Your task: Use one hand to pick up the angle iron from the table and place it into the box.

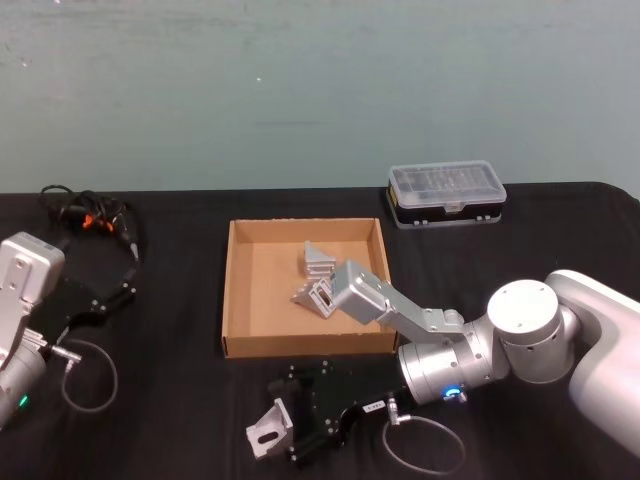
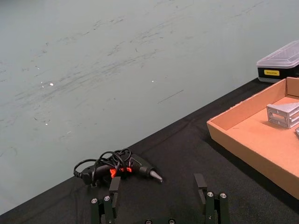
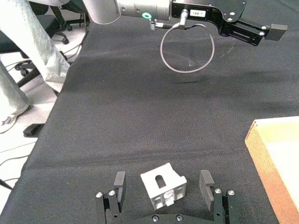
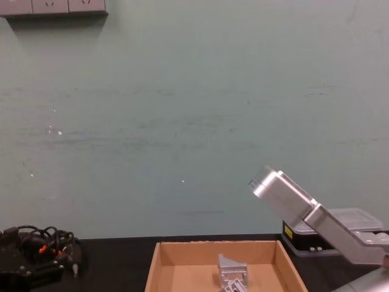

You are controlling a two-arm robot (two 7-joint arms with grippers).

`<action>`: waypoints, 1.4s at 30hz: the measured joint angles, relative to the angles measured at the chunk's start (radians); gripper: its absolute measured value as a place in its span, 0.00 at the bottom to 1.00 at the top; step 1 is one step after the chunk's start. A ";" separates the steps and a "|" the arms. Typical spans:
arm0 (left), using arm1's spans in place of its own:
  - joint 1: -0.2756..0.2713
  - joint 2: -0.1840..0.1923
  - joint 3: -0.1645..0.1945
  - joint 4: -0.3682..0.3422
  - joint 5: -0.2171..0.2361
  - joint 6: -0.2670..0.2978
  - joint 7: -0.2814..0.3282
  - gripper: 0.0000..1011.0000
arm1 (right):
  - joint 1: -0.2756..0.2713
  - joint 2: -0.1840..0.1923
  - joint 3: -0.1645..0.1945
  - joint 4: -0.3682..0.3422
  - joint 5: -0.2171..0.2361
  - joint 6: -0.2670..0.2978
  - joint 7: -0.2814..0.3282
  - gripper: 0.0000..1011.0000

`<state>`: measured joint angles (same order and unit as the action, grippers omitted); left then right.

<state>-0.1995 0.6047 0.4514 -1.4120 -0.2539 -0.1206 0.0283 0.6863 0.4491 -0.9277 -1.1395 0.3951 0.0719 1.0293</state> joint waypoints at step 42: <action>0.000 0.000 0.000 0.000 0.000 0.000 0.000 0.99 | 0.005 -0.027 0.000 0.035 -0.003 -0.004 0.004 0.52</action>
<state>-0.1995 0.6047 0.4514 -1.4120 -0.2539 -0.1206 0.0283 0.6917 0.4225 -0.9280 -1.1041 0.3922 0.0674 1.0330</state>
